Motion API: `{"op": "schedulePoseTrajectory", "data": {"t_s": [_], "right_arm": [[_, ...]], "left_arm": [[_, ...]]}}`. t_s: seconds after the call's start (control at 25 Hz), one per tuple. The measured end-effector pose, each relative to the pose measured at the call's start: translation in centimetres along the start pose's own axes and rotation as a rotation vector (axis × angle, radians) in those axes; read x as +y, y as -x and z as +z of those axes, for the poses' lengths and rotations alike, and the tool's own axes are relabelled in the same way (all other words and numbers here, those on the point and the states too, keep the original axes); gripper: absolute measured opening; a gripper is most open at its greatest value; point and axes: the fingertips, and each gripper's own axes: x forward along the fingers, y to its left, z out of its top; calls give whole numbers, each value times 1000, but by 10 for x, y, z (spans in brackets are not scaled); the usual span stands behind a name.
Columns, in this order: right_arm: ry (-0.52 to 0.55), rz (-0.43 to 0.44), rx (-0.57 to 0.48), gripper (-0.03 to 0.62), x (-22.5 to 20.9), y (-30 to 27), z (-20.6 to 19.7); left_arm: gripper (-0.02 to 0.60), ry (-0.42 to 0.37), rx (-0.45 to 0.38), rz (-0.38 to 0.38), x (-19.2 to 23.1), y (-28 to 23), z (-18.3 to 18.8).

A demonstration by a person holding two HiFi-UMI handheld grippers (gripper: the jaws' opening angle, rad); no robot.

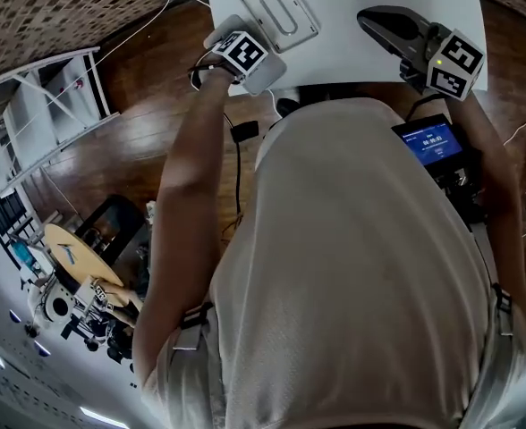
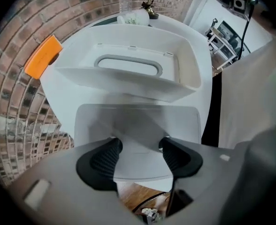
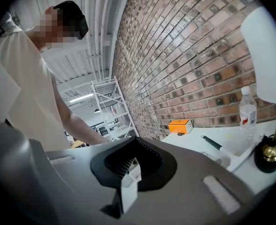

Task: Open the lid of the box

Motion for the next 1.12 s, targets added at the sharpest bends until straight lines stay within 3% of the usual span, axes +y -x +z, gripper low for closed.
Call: {"op": "schedulePoseTrajectory", "data": {"t_s": [0.24,0.36,0.44,0.6,0.72,0.8,0.88,1.0,1.12], "right_arm": [[7,5,-5,2,1,0,2],[20,28,0,2,3,-5,4],[28,47,3,2,4,-11,5],[54,106,13,2,16,-22,6],[83,155,26,2,30,-33,13],[103,178,25,2,37,-37,20],[107,166,-1,2,37,-29,23],[87,98,-66,2,16,-4,17],[87,87,-85,1,9,-1,14]], "left_arm": [[299,15,-38,28,0,10,2],[295,70,-149,78,1,37,5],[250,152,-306,95,-1,67,10],[112,318,-807,94,-19,164,36],[53,374,-1126,64,-36,228,40],[4,382,-1257,93,-42,260,38],[2,337,-1318,117,-48,280,48],[1,222,-1325,106,-50,287,86],[1,228,-1342,102,-42,293,98]]}}
